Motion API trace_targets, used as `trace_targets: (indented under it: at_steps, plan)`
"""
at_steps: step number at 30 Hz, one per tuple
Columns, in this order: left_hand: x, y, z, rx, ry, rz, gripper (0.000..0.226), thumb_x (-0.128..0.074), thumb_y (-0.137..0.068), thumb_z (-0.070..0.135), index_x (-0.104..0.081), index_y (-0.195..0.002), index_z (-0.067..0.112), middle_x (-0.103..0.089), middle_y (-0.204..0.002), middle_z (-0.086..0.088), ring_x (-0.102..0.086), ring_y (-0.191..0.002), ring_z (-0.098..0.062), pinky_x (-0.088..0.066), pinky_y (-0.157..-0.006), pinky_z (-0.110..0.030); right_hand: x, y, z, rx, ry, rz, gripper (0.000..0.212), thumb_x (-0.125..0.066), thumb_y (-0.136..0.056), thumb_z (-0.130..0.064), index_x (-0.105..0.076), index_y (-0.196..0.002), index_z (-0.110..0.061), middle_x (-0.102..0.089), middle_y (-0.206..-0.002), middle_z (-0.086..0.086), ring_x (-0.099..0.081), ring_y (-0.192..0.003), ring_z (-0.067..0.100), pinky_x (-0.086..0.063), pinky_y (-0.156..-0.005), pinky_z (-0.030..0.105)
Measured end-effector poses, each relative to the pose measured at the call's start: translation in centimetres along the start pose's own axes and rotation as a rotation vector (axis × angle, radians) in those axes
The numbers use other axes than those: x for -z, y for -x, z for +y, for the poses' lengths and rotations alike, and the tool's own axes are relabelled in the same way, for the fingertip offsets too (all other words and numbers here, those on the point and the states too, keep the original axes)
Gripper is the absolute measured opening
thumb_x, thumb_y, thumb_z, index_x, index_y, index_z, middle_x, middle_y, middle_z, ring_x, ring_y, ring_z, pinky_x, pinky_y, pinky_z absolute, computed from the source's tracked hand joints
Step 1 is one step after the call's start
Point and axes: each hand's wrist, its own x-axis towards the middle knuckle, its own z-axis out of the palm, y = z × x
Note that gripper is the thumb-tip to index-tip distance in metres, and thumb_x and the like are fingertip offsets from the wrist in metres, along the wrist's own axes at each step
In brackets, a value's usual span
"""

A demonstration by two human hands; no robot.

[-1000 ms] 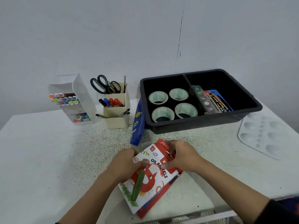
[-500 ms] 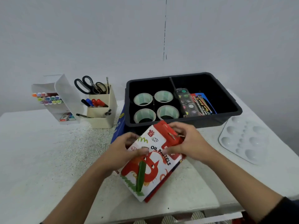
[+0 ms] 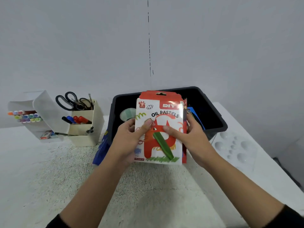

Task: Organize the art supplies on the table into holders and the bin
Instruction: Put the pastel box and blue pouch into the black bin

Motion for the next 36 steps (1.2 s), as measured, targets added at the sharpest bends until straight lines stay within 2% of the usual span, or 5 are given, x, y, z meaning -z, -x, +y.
trace_targets:
  at_steps: [11, 17, 21, 29, 36]
  plan:
    - [-4.4, -8.1, 1.9, 0.047, 0.041, -0.11, 0.035, -0.066, -0.095, 0.025, -0.058, -0.125, 0.007, -0.075, -0.107, -0.011, -0.074, -0.095, -0.03, -0.062, -0.078, -0.046, 3.6, -5.6, -3.1, 0.014, 0.055, 0.12, 0.06, -0.085, -0.075, -0.012, -0.055, -0.126, -0.022, -0.075, -0.112, -0.001, -0.074, -0.099, 0.021, -0.061, -0.082, 0.043]
    - [-4.2, -10.8, -0.2, -0.174, -0.548, -0.296, 0.039, -0.059, -0.1, 0.016, -0.056, -0.138, 0.026, -0.072, -0.114, 0.009, -0.067, -0.106, -0.004, -0.058, -0.09, -0.027, 6.6, -9.2, -1.9, -0.147, -0.001, 0.263, 0.047, -0.08, -0.082, -0.008, -0.059, -0.122, -0.02, -0.077, -0.104, -0.002, -0.076, -0.087, 0.022, -0.061, -0.071, 0.039]
    - [-4.1, -11.5, -1.3, -0.298, -0.917, -0.279, 0.036, -0.061, -0.099, 0.026, -0.058, -0.134, 0.028, -0.061, -0.11, 0.024, -0.056, -0.099, 0.009, -0.04, -0.073, 0.003, 8.1, -11.3, -1.1, -0.252, 0.053, 0.254, 0.046, -0.077, -0.084, -0.009, -0.057, -0.124, -0.02, -0.076, -0.104, 0.001, -0.076, -0.083, 0.022, -0.059, -0.064, 0.034]
    - [-4.0, -12.0, -5.5, -0.392, -0.934, -0.008, 0.037, -0.064, -0.096, 0.029, -0.062, -0.132, 0.021, -0.058, -0.124, 0.011, -0.055, -0.118, -0.01, -0.056, -0.092, -0.038, 8.5, -12.9, 1.3, -0.353, 0.33, 0.011, 0.053, -0.073, -0.089, -0.011, -0.045, -0.133, -0.022, -0.071, -0.111, 0.003, -0.075, -0.088, 0.021, -0.062, -0.077, 0.037]
    - [-5.5, -11.5, -6.7, -0.52, -1.191, 0.114, 0.041, -0.063, -0.097, 0.029, -0.06, -0.134, 0.012, -0.054, -0.129, 0.003, -0.039, -0.121, -0.008, -0.035, -0.097, -0.017, 7.9, -14.0, 3.4, -0.322, 0.914, -0.12, 0.105, -0.062, -0.095, -0.041, 0.02, -0.156, -0.018, -0.012, -0.159, 0.02, -0.041, -0.137, 0.037, -0.041, -0.112, 0.047]
